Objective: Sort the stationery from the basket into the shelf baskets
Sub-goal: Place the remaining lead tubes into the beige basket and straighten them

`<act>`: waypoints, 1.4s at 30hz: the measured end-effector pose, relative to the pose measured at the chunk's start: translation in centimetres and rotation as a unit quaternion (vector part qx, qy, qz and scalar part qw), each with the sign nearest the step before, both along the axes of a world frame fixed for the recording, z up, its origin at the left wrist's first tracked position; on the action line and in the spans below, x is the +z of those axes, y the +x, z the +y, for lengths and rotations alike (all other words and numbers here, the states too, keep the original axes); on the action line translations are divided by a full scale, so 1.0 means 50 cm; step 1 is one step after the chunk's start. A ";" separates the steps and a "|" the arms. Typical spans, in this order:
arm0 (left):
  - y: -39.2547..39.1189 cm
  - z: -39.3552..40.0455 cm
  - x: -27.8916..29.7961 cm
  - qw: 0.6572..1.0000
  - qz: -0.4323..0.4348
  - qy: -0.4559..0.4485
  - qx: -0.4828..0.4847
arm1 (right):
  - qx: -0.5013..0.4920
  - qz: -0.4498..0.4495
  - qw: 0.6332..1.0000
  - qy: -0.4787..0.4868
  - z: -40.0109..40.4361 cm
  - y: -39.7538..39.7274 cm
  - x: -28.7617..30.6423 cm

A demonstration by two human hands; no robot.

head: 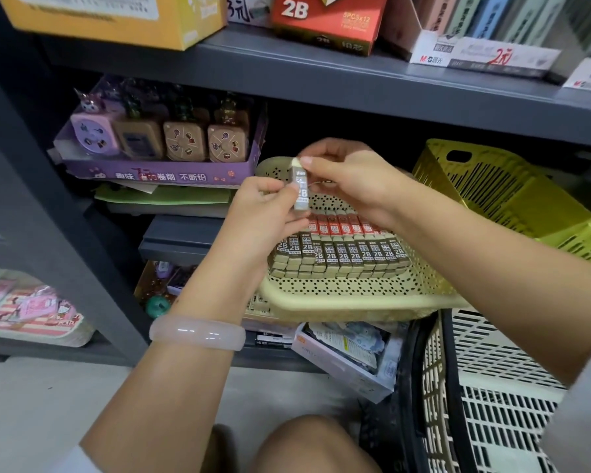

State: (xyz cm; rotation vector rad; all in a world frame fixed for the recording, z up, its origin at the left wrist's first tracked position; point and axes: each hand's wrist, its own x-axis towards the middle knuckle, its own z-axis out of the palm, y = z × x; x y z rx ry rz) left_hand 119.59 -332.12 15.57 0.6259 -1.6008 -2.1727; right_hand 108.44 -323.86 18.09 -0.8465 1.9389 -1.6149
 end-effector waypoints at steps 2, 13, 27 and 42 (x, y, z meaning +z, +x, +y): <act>0.002 -0.004 -0.002 1.000 -0.011 -0.011 -0.003 | -0.082 -0.009 0.996 0.014 0.009 -0.019 -0.010; 0.007 -0.008 -0.004 1.000 -0.017 -0.014 -0.007 | -0.135 -0.075 0.954 0.257 0.016 -0.022 -0.109; 0.053 0.053 0.012 0.997 0.049 -0.056 -0.016 | -0.091 0.008 0.975 0.201 0.108 0.019 -0.021; 0.056 0.444 -0.085 0.900 -0.005 -0.286 -0.329 | -0.081 -0.080 0.960 0.256 0.559 0.132 -0.136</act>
